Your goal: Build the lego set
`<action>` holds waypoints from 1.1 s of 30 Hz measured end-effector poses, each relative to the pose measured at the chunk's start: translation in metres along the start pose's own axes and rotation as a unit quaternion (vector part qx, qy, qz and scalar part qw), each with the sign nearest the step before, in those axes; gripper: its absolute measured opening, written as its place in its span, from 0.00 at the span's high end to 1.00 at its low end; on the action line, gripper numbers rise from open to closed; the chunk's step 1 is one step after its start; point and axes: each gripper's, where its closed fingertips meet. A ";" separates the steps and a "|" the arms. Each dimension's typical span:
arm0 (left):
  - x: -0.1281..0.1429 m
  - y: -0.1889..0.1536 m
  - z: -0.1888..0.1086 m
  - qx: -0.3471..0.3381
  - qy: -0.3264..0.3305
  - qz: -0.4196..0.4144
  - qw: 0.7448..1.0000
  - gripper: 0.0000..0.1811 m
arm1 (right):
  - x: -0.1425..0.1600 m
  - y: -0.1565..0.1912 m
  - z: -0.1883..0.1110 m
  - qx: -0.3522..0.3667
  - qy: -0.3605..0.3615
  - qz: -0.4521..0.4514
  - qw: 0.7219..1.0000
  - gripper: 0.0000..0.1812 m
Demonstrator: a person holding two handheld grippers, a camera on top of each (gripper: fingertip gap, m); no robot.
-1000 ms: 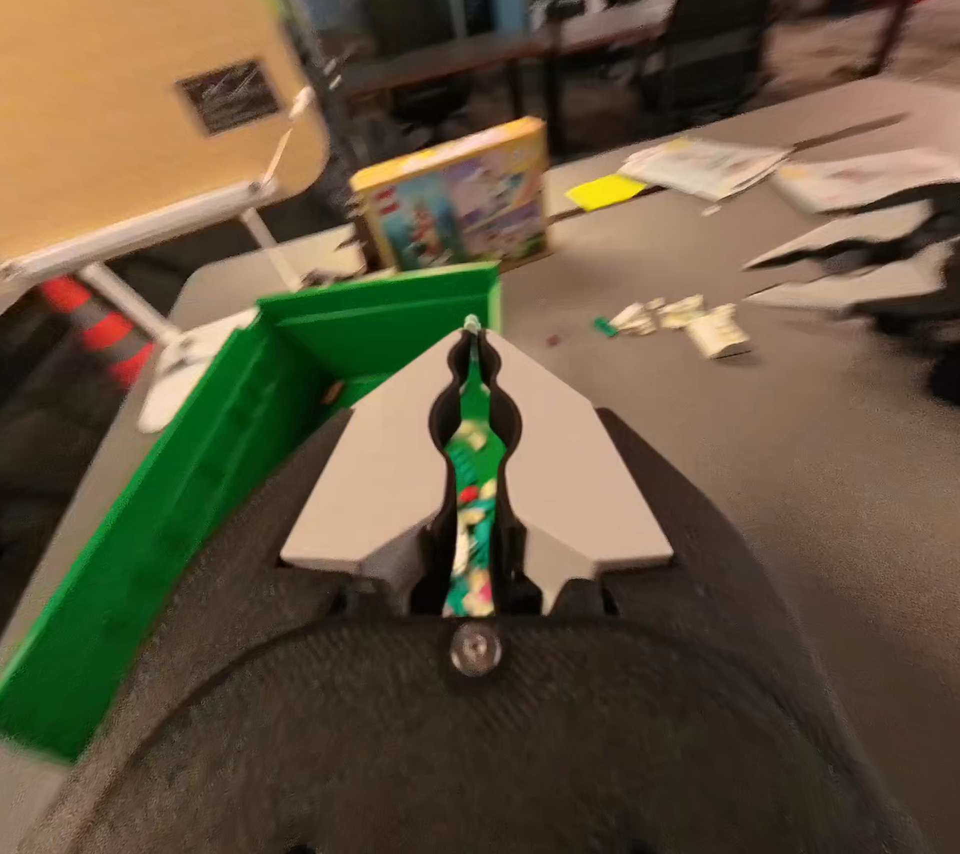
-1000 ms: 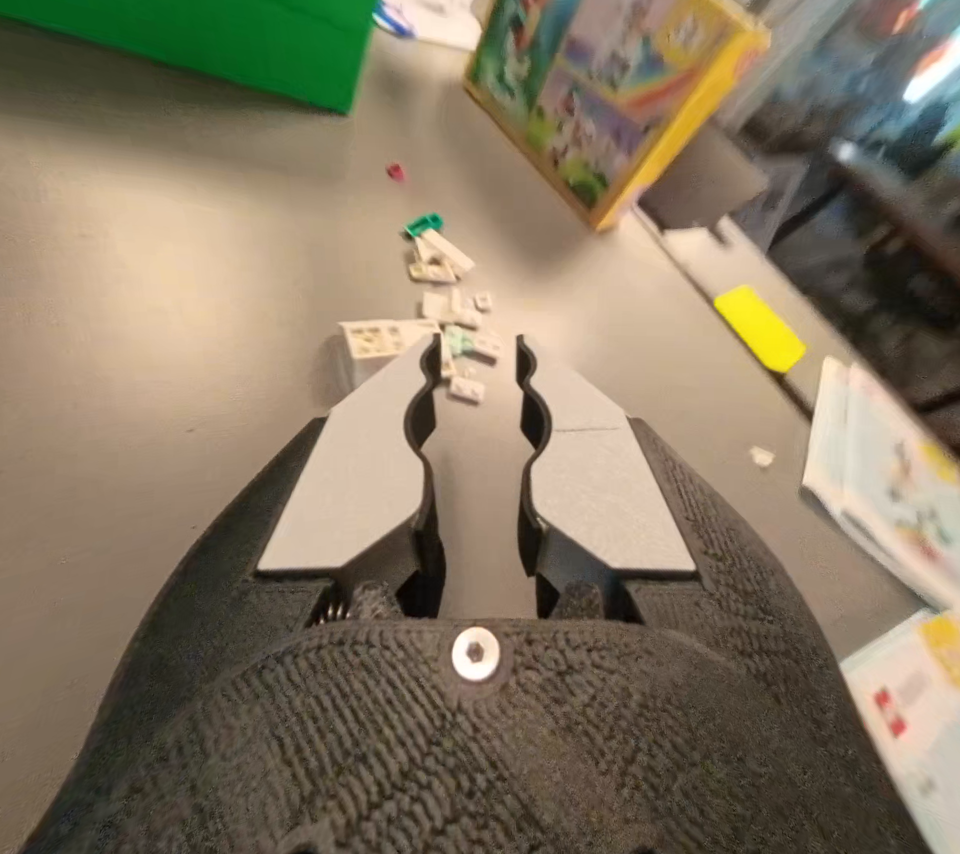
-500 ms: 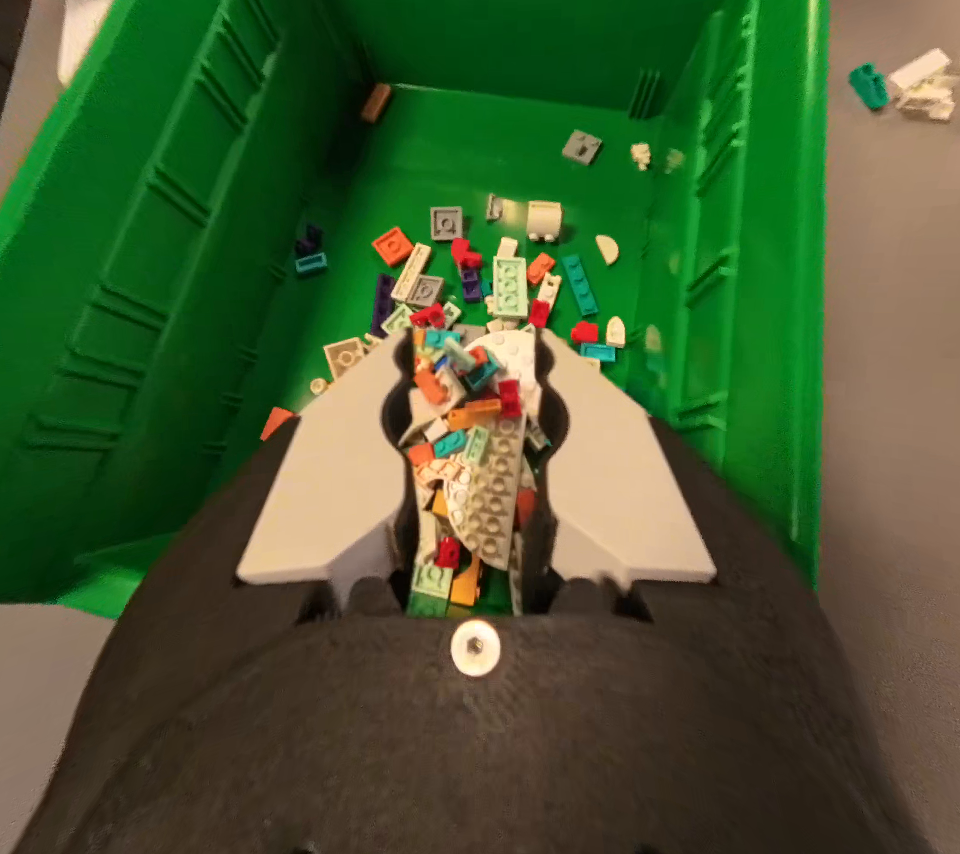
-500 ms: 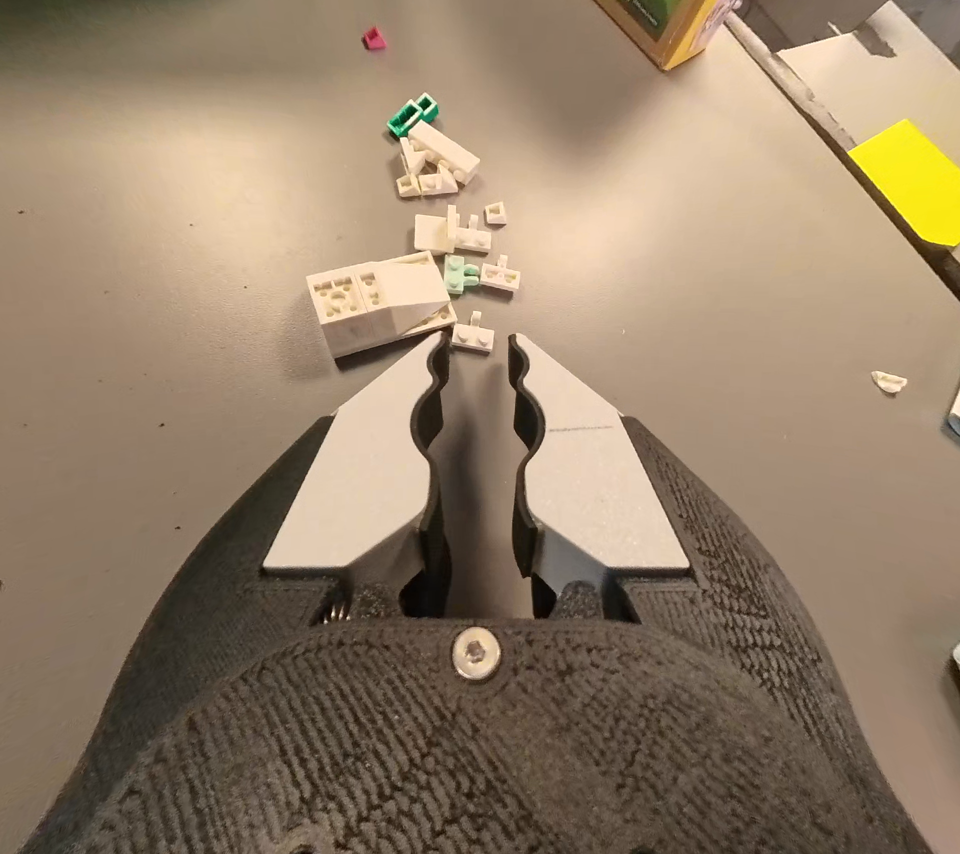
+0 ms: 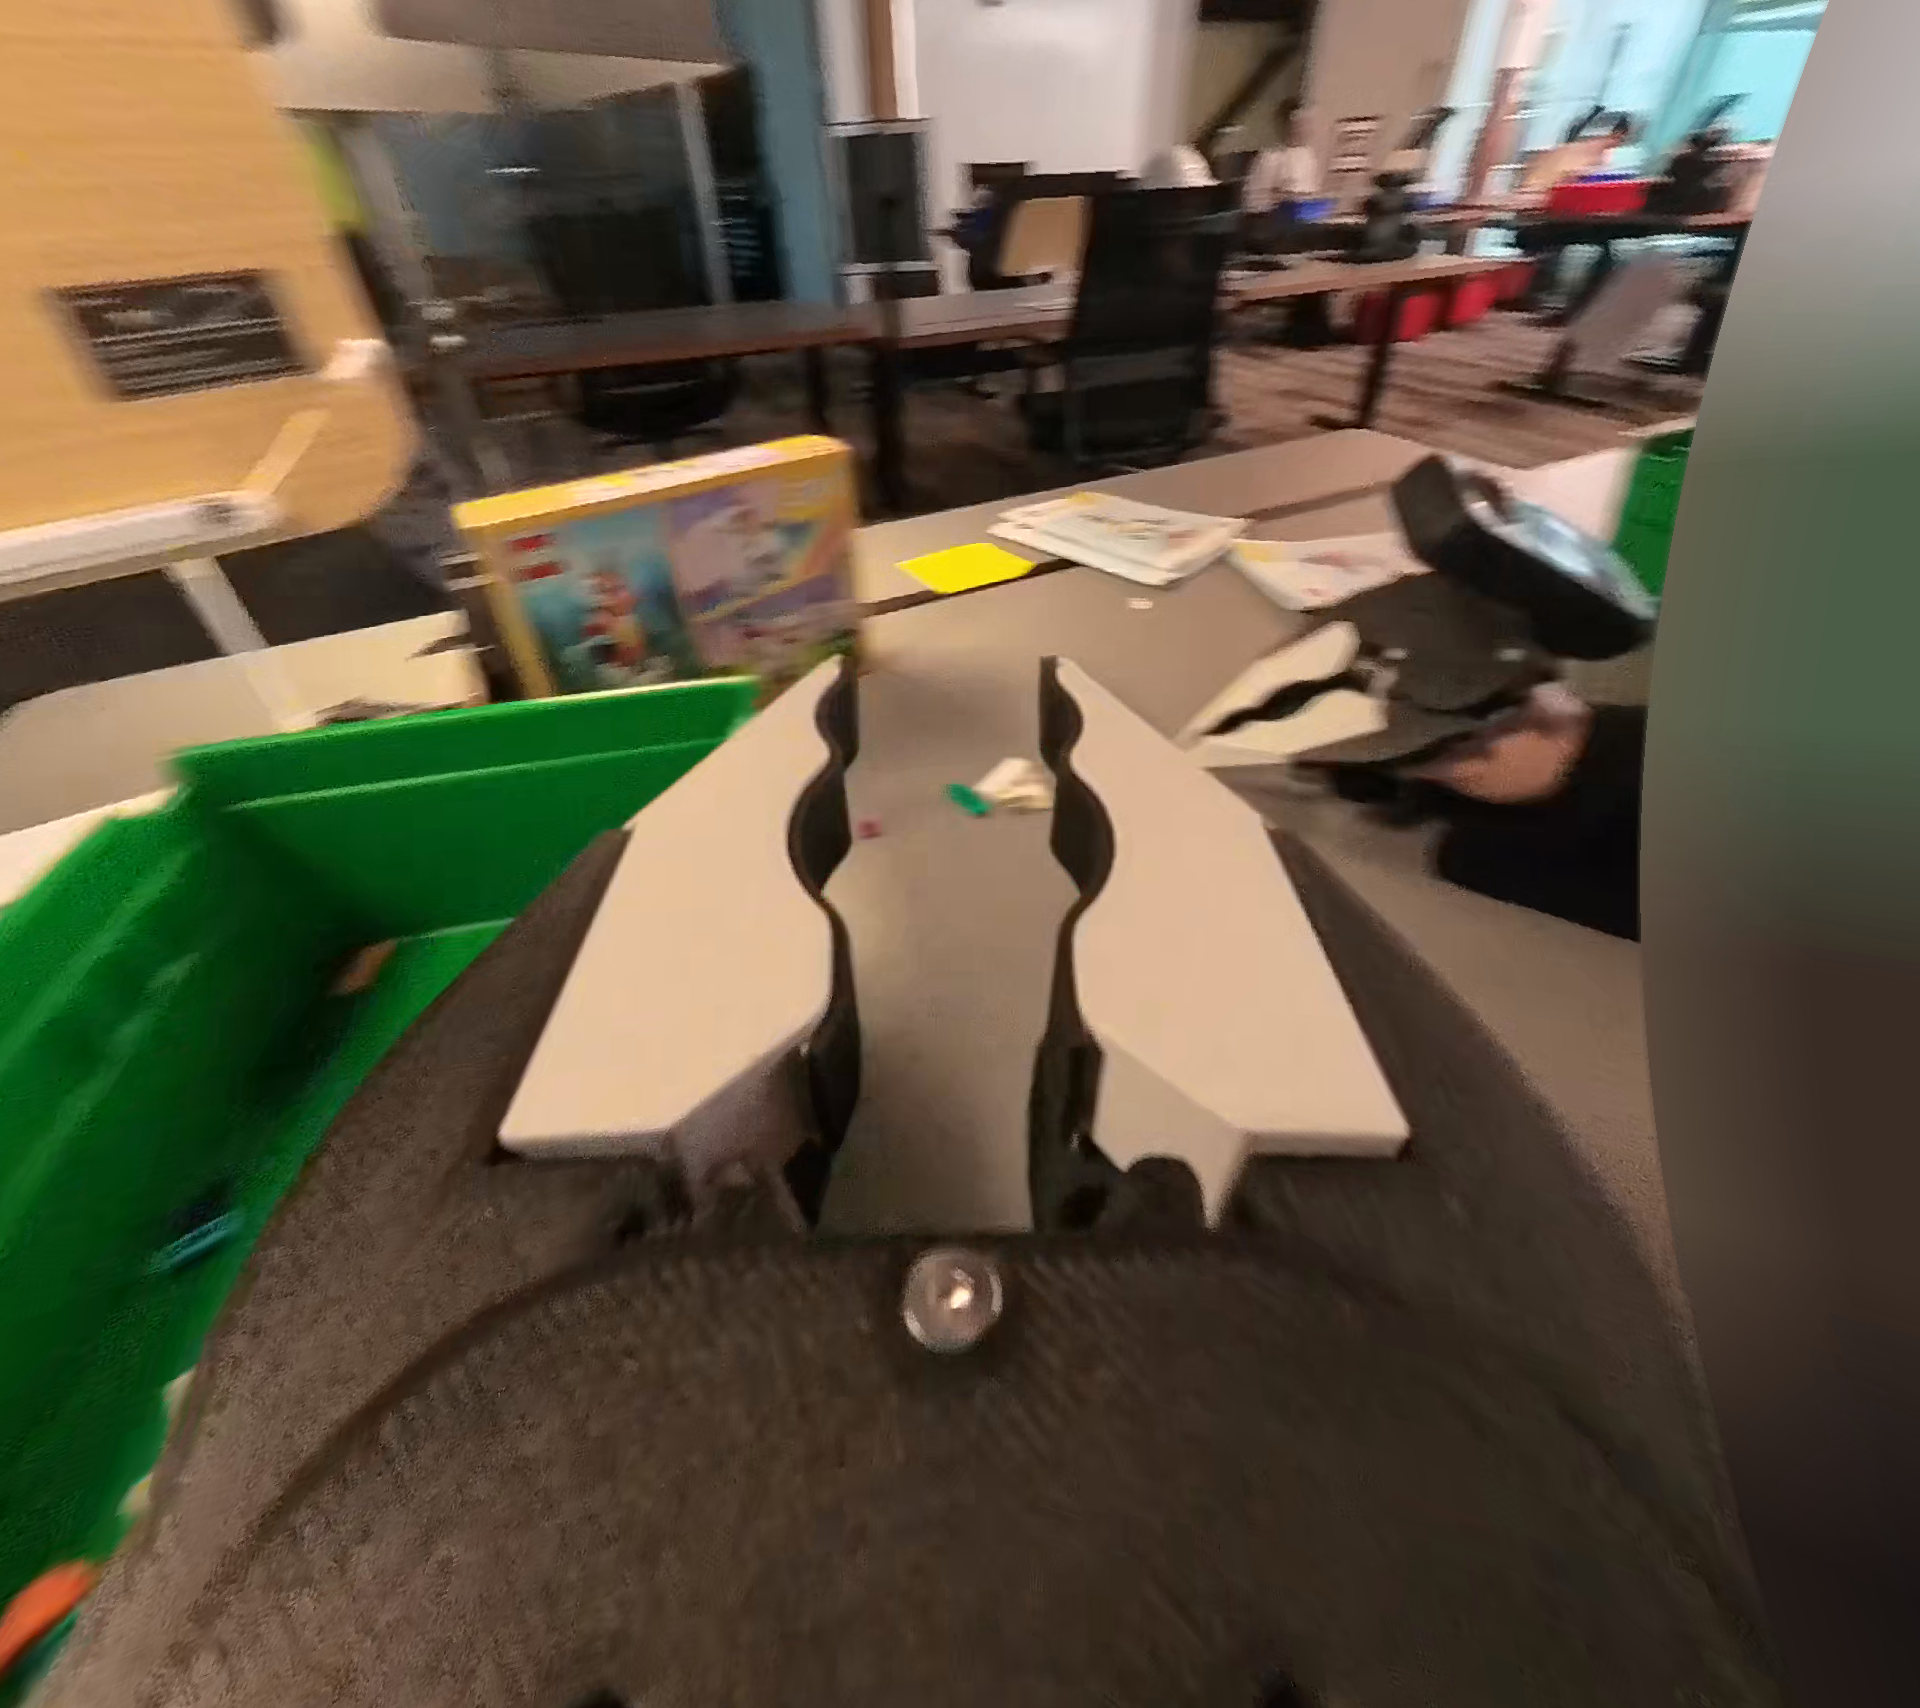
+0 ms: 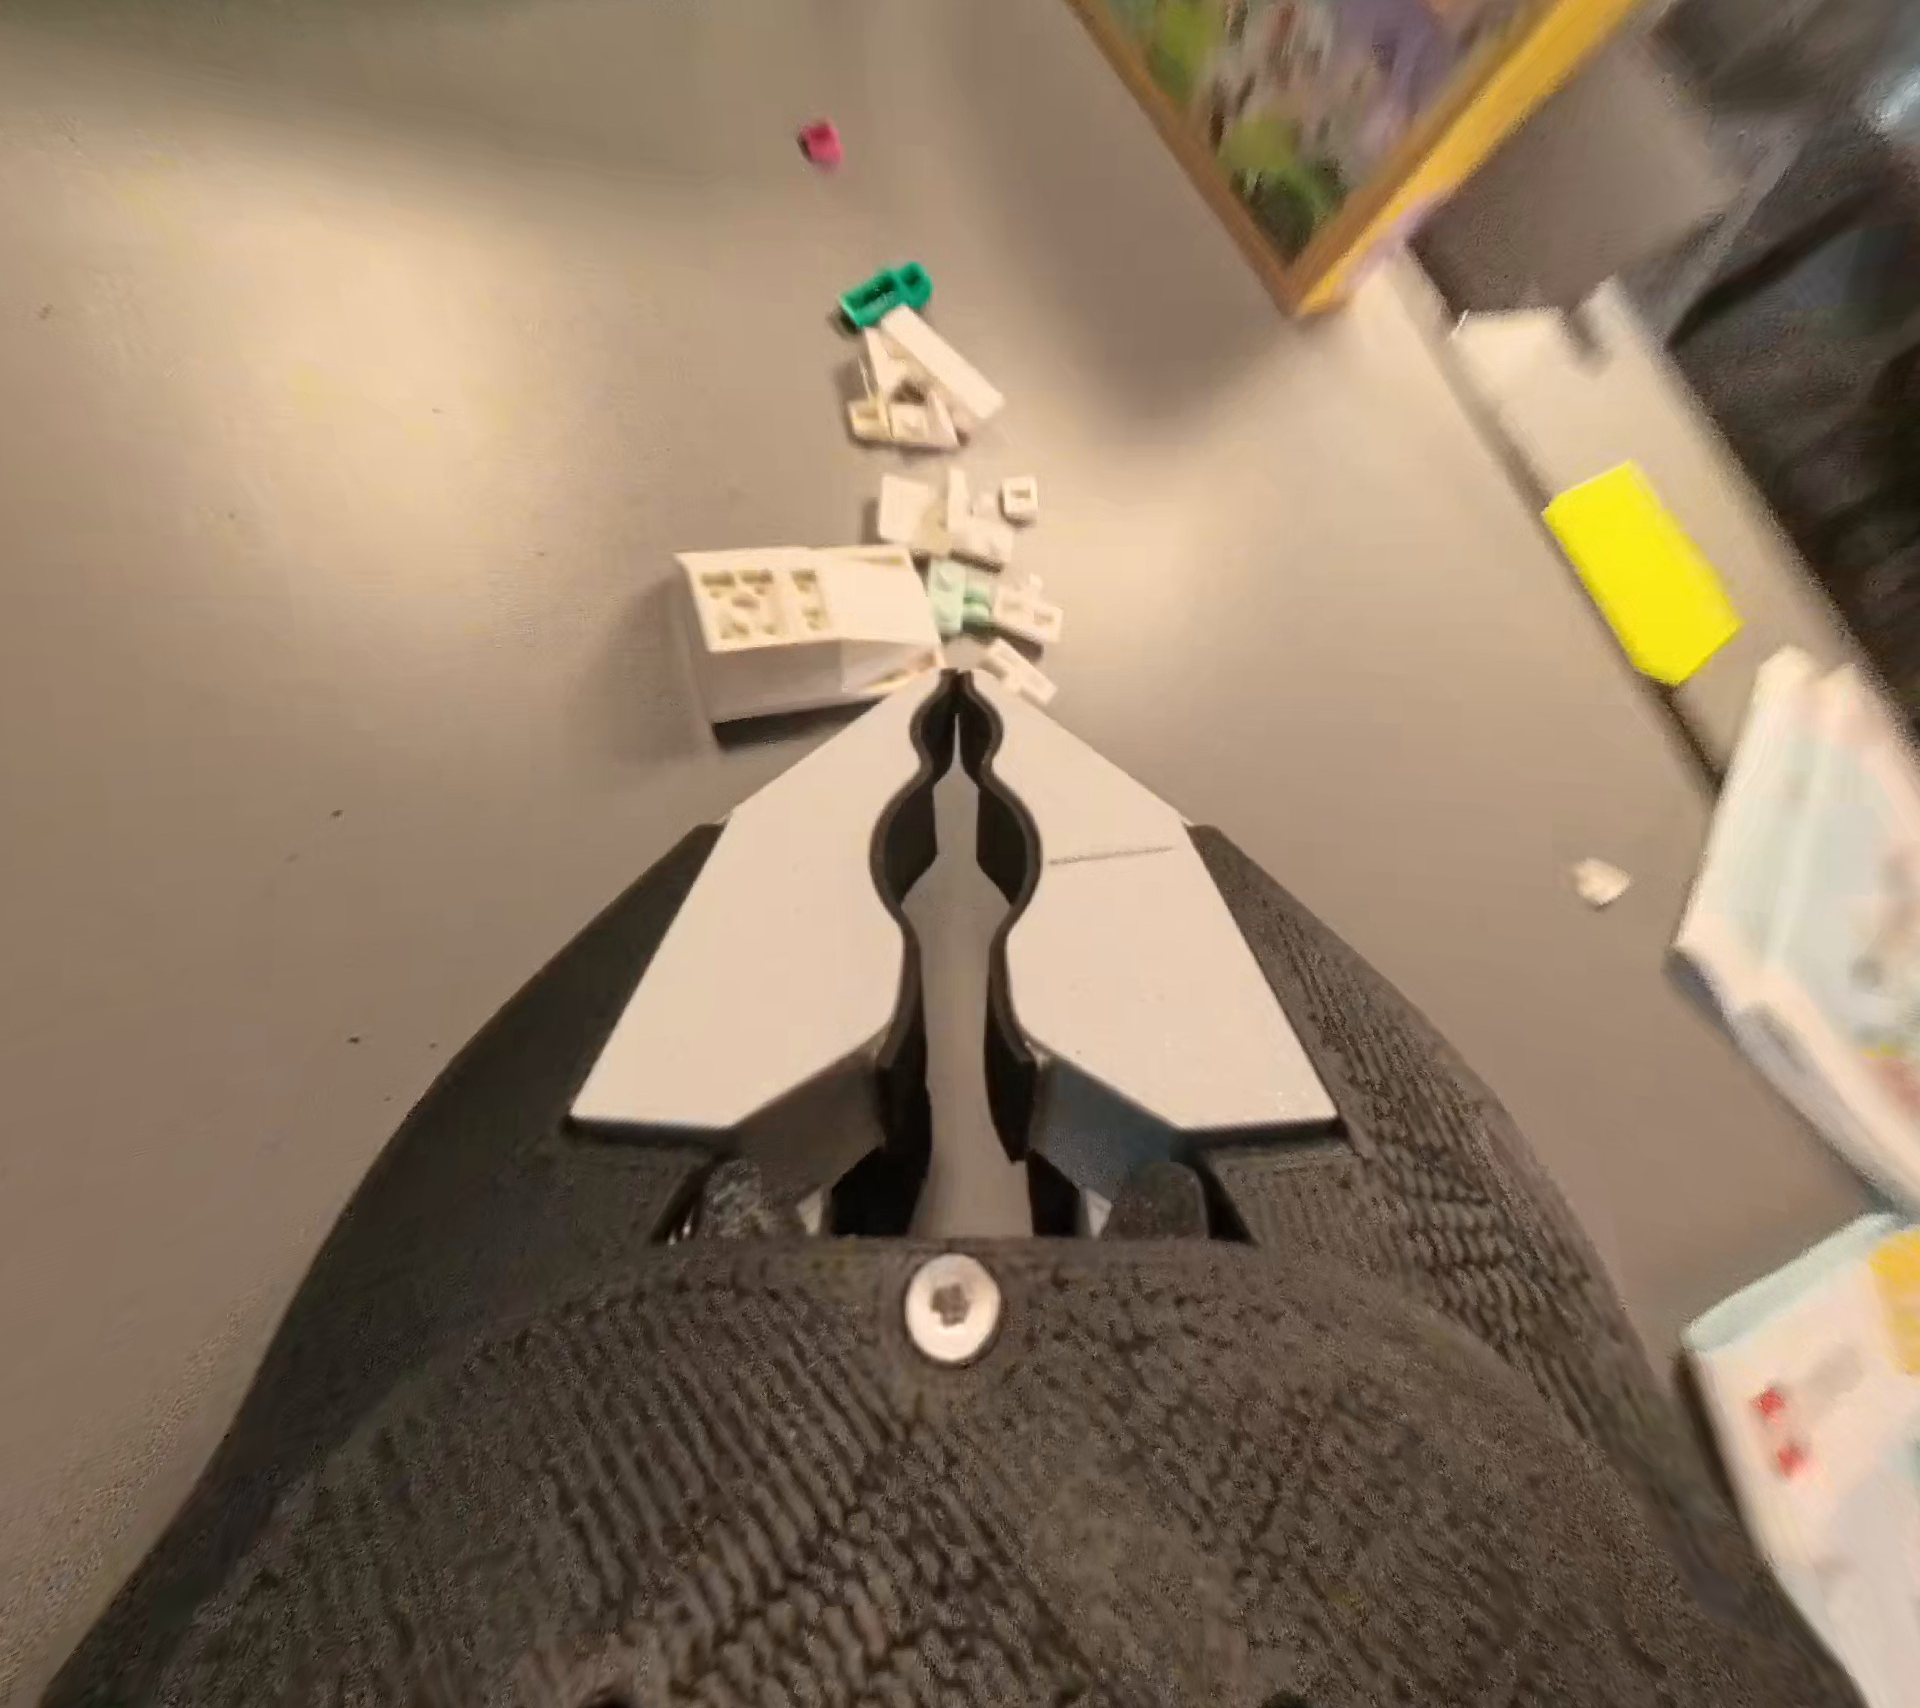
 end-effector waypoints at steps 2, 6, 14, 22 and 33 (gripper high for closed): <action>0.012 -0.042 0.013 0.066 0.015 0.009 0.998 0.82 | -0.009 0.009 -0.004 0.023 -0.027 -0.072 0.997 1.00; 0.061 -0.081 0.043 0.110 0.104 0.031 0.988 0.82 | -0.006 0.020 -0.003 0.016 -0.016 -0.107 0.994 1.00; 0.091 -0.097 0.058 0.160 0.136 -0.036 0.977 0.83 | -0.001 0.017 -0.001 -0.146 -0.006 0.114 0.983 0.82; 0.099 -0.101 0.060 0.185 0.144 -0.060 0.970 0.83 | -0.007 0.016 0.003 -0.167 -0.017 0.112 0.979 0.66; 0.106 -0.111 0.059 0.207 0.154 -0.049 0.965 0.84 | 0.005 -0.016 0.020 -0.151 0.013 0.197 0.969 0.85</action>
Point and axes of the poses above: each gripper's, where its closed fingertips meet, z out along the fingers, x out of its underside, y = z × x across the jaws, and after that the axes turned 3 degrees about -x, right-handed
